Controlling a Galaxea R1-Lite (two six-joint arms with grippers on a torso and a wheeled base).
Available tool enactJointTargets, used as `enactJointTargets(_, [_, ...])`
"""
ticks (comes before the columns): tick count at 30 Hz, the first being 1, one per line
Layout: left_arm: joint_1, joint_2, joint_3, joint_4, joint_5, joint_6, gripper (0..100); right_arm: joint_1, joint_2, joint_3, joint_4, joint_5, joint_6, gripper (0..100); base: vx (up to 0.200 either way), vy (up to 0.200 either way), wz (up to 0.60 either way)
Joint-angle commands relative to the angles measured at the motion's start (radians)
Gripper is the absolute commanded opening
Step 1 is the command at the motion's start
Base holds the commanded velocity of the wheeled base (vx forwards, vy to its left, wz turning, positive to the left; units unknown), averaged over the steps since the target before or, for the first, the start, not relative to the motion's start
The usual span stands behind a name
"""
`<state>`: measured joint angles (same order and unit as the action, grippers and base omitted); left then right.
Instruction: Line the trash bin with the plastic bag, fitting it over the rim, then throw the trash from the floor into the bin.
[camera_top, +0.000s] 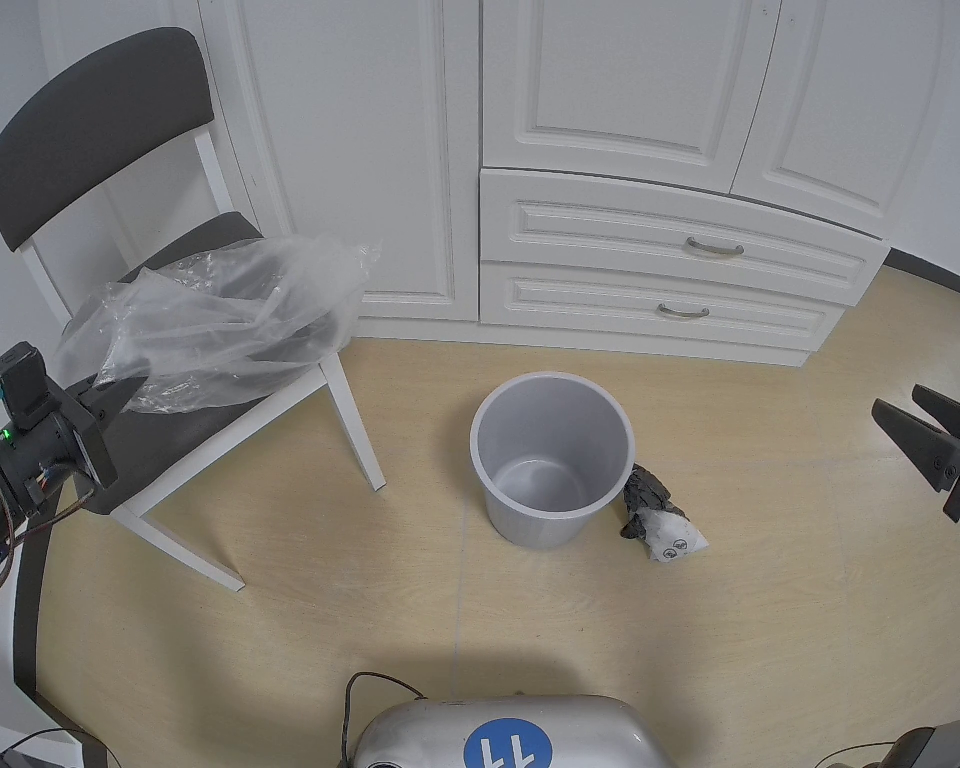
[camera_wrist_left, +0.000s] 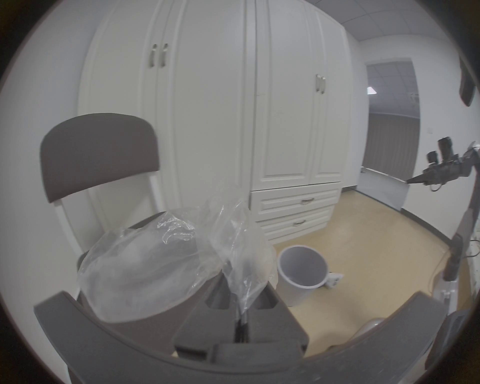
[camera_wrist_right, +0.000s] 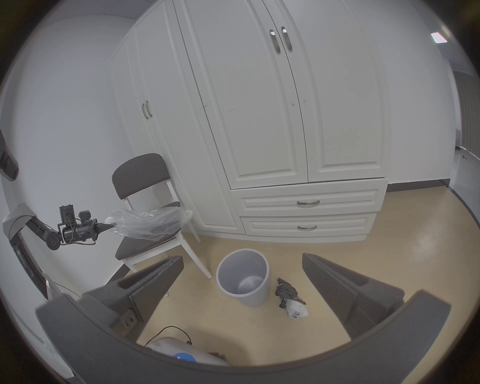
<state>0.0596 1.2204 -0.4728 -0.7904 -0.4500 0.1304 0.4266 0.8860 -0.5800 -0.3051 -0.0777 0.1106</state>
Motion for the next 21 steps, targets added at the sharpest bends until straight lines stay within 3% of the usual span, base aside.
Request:
enactJointTargets(1, [-0.076,-0.101,0.000,0.037,0.001,-0.028,0,0.020,0.024,0.002,-0.003,0.002,0.007,100,0.000,0.000,0.00])
enactJointTargets(5, [-0.106,-0.157,0.031,0.039,0.001,-0.089,0,0.032,0.019,0.026,-0.008,0.004,0.012,100,0.000,0.000,0.00])
enactJointTargets(10, [-0.106,-0.167,0.056,0.025,-0.006,-0.097,0,0.034,0.016,0.052,-0.071,0.004,0.011,100,0.000,0.000,0.00])
enactJointTargets(21, [-0.261,-0.236,0.031,0.036,-0.009,-0.175,0,0.090,0.093,0.080,-0.081,0.012,0.006,100,0.000,0.000,0.00])
